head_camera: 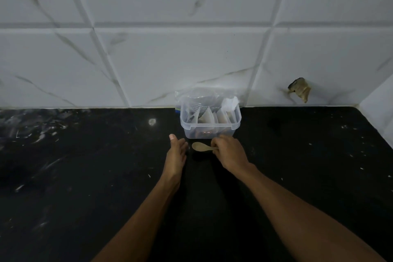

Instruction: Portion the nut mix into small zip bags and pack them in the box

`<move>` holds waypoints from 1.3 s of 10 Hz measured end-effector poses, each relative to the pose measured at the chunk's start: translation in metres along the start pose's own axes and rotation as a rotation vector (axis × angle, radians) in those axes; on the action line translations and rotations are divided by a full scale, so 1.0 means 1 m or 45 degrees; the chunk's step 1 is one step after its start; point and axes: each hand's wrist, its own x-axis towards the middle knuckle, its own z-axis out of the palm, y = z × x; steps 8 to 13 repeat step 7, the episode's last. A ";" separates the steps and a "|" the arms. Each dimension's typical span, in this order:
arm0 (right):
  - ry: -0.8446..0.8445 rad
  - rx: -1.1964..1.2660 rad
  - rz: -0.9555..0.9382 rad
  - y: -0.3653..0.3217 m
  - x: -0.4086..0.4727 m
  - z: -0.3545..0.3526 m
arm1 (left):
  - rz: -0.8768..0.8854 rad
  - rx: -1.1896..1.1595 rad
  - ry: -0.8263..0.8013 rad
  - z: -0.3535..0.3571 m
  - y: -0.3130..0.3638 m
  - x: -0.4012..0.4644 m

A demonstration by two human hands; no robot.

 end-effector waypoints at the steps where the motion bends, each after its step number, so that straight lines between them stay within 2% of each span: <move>1: 0.012 -0.003 -0.013 0.005 0.003 0.005 | -0.023 -0.007 0.009 0.000 -0.002 0.007; 5: -0.040 -0.032 0.038 0.010 -0.005 0.010 | 0.027 0.048 0.029 -0.003 0.000 0.013; 6: 0.028 -0.013 0.017 0.003 -0.013 0.004 | 0.066 0.081 0.075 -0.002 0.011 0.009; 7: 0.194 0.075 0.000 -0.007 -0.017 -0.004 | 0.171 0.170 0.117 0.000 0.025 0.000; 13: 0.194 0.075 0.000 -0.007 -0.017 -0.004 | 0.171 0.170 0.117 0.000 0.025 0.000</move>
